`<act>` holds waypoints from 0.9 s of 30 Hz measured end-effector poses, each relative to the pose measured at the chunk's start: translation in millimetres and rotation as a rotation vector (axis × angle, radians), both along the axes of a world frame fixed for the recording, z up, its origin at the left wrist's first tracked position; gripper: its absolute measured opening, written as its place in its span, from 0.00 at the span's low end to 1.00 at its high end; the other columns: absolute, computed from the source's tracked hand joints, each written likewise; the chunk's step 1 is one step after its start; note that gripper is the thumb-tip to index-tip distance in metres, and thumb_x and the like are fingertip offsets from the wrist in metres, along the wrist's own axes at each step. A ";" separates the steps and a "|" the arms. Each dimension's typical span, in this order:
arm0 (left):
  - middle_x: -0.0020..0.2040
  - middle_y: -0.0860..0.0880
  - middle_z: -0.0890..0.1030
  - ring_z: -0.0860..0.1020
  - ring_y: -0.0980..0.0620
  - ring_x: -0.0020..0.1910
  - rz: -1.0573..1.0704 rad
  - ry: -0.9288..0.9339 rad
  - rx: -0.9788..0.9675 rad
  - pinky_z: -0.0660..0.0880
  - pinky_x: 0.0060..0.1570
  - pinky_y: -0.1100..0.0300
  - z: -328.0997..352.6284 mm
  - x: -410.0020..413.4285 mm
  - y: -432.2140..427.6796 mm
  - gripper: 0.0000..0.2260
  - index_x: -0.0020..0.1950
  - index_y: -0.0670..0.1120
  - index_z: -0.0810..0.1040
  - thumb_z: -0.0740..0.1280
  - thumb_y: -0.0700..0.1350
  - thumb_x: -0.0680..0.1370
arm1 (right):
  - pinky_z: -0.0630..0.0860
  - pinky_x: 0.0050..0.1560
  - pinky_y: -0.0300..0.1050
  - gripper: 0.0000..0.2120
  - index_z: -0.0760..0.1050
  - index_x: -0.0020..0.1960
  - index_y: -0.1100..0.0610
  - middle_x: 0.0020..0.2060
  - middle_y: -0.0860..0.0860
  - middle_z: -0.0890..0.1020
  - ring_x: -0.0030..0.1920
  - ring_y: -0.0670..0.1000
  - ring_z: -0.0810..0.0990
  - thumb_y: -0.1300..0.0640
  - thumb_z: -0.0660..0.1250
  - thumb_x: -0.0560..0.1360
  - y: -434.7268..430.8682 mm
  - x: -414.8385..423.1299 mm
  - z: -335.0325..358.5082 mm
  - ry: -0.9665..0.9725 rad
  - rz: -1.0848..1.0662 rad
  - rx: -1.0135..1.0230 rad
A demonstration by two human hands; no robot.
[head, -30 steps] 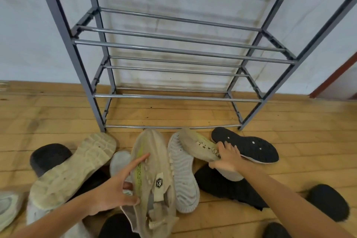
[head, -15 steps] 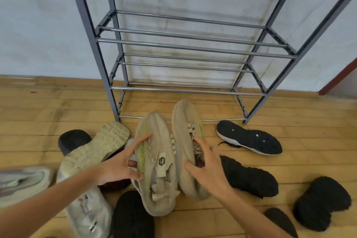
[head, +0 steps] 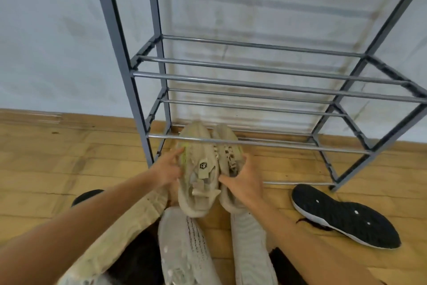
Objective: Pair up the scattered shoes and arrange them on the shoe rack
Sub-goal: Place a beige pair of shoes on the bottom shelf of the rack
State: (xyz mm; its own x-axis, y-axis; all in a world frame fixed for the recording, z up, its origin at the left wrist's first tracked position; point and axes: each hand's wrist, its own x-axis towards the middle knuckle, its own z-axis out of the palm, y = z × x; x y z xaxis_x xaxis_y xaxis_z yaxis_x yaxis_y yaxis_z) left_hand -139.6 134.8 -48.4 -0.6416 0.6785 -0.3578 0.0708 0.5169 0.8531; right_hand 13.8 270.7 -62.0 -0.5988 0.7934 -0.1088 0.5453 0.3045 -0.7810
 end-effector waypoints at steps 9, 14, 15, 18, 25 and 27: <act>0.79 0.42 0.51 0.50 0.41 0.77 -0.179 0.499 -0.449 0.50 0.75 0.49 -60.5 -26.5 37.2 0.32 0.78 0.42 0.53 0.57 0.58 0.79 | 0.65 0.70 0.55 0.38 0.62 0.71 0.53 0.71 0.52 0.65 0.72 0.57 0.64 0.47 0.71 0.65 18.0 -76.6 -43.3 -0.098 0.261 -0.145; 0.79 0.46 0.39 0.40 0.41 0.77 -0.350 0.482 -0.534 0.46 0.74 0.46 -52.8 -23.9 27.1 0.54 0.78 0.46 0.41 0.71 0.66 0.66 | 0.53 0.76 0.55 0.44 0.53 0.77 0.52 0.77 0.48 0.48 0.77 0.56 0.44 0.55 0.73 0.67 35.4 -63.7 -56.5 -0.229 0.385 -0.122; 0.79 0.46 0.41 0.42 0.41 0.77 -0.375 0.540 -0.522 0.46 0.74 0.47 -51.2 -23.4 29.4 0.52 0.78 0.46 0.42 0.71 0.63 0.68 | 0.53 0.75 0.55 0.43 0.54 0.76 0.52 0.77 0.49 0.50 0.77 0.57 0.46 0.53 0.73 0.67 35.6 -64.9 -56.4 -0.246 0.412 -0.054; 0.79 0.46 0.52 0.46 0.44 0.78 -0.428 0.734 -0.376 0.39 0.73 0.53 -50.3 -21.1 31.4 0.41 0.77 0.45 0.54 0.68 0.59 0.72 | 0.59 0.73 0.51 0.36 0.60 0.74 0.54 0.74 0.52 0.58 0.74 0.58 0.56 0.53 0.70 0.70 25.6 -64.5 -55.3 -0.226 0.413 0.078; 0.75 0.44 0.65 0.47 0.43 0.75 -0.325 0.919 -0.097 0.39 0.71 0.54 -90.7 -24.8 12.9 0.39 0.72 0.42 0.67 0.58 0.65 0.68 | 0.60 0.70 0.46 0.32 0.61 0.74 0.56 0.67 0.54 0.65 0.69 0.56 0.60 0.57 0.67 0.72 6.1 -54.8 -66.9 -0.045 0.299 0.233; 0.68 0.42 0.74 0.57 0.42 0.73 -0.414 1.064 -0.080 0.49 0.73 0.52 -93.0 -28.5 11.9 0.32 0.67 0.40 0.74 0.58 0.62 0.72 | 0.60 0.69 0.46 0.32 0.61 0.74 0.56 0.65 0.55 0.66 0.67 0.56 0.60 0.59 0.67 0.72 -1.9 -57.0 -71.9 -0.004 0.277 0.295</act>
State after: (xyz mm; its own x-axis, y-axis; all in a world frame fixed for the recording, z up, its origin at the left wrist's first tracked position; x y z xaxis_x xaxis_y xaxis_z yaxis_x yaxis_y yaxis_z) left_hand -168.1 146.6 -141.3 -0.3775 0.9081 0.1812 0.9149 0.3356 0.2244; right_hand -43.1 268.8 -133.9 -0.7947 0.5993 0.0967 0.4138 0.6514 -0.6359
